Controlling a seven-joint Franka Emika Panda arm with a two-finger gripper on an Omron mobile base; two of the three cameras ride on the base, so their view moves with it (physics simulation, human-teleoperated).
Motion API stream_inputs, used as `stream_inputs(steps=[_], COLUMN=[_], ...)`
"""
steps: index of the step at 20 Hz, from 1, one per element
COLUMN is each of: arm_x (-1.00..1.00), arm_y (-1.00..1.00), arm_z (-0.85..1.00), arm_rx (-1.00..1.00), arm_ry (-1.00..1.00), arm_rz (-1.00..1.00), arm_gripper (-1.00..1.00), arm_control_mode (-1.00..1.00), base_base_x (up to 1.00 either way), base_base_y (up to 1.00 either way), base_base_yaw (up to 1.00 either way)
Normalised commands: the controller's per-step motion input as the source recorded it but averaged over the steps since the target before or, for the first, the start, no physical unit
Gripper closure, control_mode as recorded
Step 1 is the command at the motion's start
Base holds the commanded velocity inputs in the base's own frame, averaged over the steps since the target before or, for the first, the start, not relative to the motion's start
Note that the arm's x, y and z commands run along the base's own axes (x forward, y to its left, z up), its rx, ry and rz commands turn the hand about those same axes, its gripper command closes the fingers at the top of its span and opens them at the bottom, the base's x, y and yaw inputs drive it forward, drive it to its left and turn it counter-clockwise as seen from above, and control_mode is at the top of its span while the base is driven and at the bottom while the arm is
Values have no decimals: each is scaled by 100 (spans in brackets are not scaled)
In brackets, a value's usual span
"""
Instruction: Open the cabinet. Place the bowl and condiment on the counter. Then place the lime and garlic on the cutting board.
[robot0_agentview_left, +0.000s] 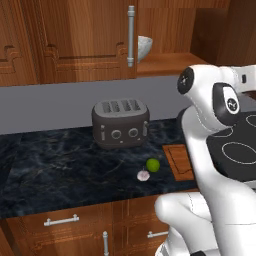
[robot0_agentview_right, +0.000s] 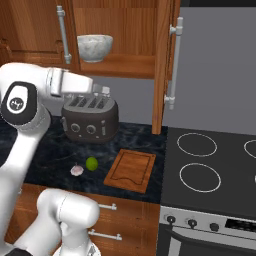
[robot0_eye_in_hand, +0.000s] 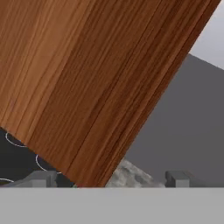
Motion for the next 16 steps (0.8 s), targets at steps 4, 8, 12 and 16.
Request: stream_inputs(steps=[4,8,12,16], arm_x=[0,3,11,22], arm_y=[58,51,38,34], arm_z=[0,0,0,0], arm_rx=[0,0,0,0], arm_ry=[-14,-8,-7,-8], arm_rz=[24,29,35,38], arm_gripper=[-100,-100,-100,-100], arm_control_mode=[-100,-100,-100,-100], base_base_x=[0,0,0,0], base_base_y=[0,0,0,0], base_base_yaw=[0,0,0,0])
